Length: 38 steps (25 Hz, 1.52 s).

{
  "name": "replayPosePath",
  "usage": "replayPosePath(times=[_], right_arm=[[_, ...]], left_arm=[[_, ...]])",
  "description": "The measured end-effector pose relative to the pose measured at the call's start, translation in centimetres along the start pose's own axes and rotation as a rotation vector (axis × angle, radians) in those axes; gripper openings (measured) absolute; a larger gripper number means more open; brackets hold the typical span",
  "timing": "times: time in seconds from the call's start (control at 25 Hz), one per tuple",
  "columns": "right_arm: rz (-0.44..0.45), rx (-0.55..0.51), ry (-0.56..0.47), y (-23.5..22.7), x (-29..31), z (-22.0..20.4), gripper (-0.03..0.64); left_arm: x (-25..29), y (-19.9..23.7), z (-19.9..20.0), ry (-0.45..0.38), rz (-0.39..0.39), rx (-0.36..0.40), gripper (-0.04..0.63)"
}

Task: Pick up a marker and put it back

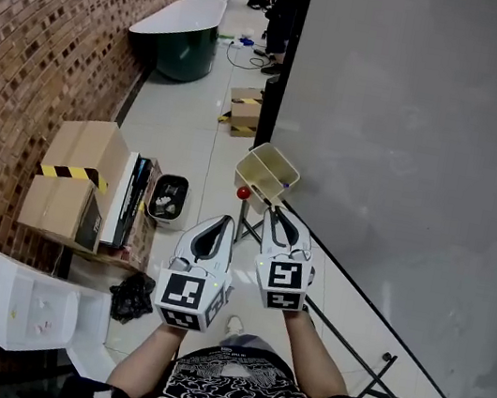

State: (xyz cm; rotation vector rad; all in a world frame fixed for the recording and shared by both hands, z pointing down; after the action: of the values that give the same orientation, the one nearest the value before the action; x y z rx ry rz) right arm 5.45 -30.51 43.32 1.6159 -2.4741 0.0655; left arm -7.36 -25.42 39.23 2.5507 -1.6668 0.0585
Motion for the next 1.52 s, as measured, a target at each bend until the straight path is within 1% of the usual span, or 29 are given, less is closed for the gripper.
replayPosePath(times=[0.4,0.64,0.72,1.0,1.12,1.32,1.52], right_arm=[[-0.014,0.019,-0.06,2.3,-4.3,2.0,0.029],[-0.023,0.037,-0.113,4.0,-7.9,3.5,0.02],[-0.028,0.041,-0.13,4.7,-9.2,4.0,0.0],[-0.018,0.069,-0.174,7.3,-13.6,5.2,0.0],[-0.021,0.069,-0.181,8.2,-15.4,5.2,0.0],[-0.006,0.082,-0.187,9.1,-17.6,4.8,0.0],[0.0,0.085,-0.181,9.9,-19.4,4.2,0.0]], left_arm=[[-3.1,-0.9,0.1,-0.021,-0.034,0.011,0.006],[-5.5,-1.9,0.0,-0.023,-0.057,0.014,0.006],[-6.3,-2.2,-0.1,-0.029,-0.065,0.02,0.006],[-9.9,-3.2,-0.1,-0.039,-0.081,0.023,0.006],[-11.3,-3.8,-0.3,-0.043,-0.089,0.015,0.006],[-12.9,-5.0,-0.3,-0.065,-0.1,0.026,0.006],[-14.4,-5.9,-0.5,-0.067,-0.107,0.03,0.006]])
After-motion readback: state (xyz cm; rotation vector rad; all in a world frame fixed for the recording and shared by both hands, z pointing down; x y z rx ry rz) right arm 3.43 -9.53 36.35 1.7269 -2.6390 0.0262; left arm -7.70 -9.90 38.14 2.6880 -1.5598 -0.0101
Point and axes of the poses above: the fingertips, and each gripper's own axes: x forward along the fingers, y to its left, z out of its top, the point moved 6 cm from there along -x, backward along the fingers, and after that the axes turned 6 degrees about x, right-handed, at the moved point
